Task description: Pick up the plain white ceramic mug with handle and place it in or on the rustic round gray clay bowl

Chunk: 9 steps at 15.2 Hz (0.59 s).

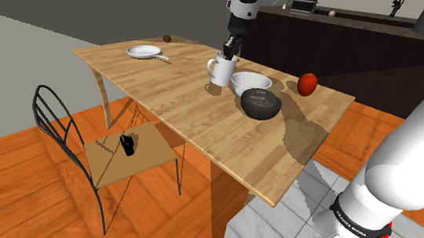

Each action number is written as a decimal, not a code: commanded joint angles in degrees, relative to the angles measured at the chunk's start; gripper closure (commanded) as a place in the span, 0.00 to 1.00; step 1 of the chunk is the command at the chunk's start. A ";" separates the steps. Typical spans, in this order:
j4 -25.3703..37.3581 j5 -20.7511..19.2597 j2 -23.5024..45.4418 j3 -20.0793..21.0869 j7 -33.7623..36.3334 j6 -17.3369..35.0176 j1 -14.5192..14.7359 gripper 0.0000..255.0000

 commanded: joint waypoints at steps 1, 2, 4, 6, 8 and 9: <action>-1.50 0.17 -1.62 -1.42 -2.72 -0.38 -1.19 1.00; -2.21 0.20 -2.44 -2.14 -3.99 -0.60 -1.75 1.00; -3.43 0.20 -3.93 -3.61 -6.54 -1.11 -2.88 1.00; -4.38 0.12 -5.21 -5.13 -9.11 -1.69 -4.02 1.00; -5.06 -0.01 -6.28 -6.69 -11.70 -2.33 -5.16 1.00; -5.30 -0.09 -6.74 -7.49 -13.00 -2.66 -5.73 1.00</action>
